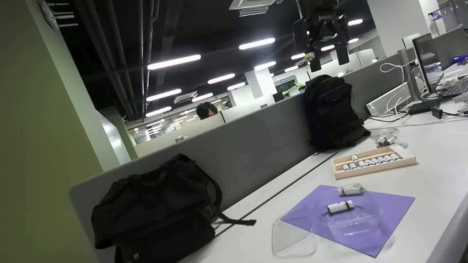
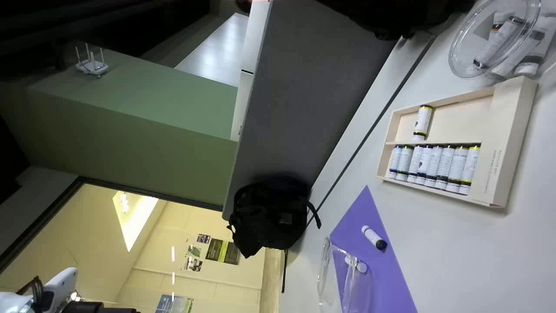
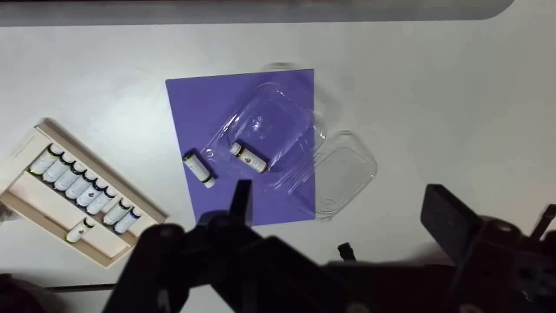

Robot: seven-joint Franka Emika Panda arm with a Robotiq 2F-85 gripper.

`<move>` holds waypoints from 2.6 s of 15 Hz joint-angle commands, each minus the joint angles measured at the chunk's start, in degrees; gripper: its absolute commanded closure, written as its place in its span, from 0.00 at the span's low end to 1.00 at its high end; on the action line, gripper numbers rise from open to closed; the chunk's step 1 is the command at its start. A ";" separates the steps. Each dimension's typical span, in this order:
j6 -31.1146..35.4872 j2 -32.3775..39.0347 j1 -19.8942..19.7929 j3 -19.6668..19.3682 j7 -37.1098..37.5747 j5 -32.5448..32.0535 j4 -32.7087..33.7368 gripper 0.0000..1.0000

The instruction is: Pick the bottle on the table and put it in the lower compartment of the tray

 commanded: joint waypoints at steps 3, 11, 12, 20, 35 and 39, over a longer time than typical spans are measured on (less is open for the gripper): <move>-0.10 0.05 0.15 -0.15 0.09 -0.14 0.18 0.00; 4.75 4.45 1.40 -5.07 -13.62 -0.74 0.53 0.00; 5.79 6.62 1.38 -6.98 -18.08 -0.75 1.15 0.00; 7.98 30.00 -5.54 -17.58 -34.82 -11.52 14.50 0.00; 25.22 41.28 -8.84 -18.24 -34.34 -15.12 12.12 0.00; 39.75 50.22 -9.45 -17.66 -39.18 -12.29 9.73 0.00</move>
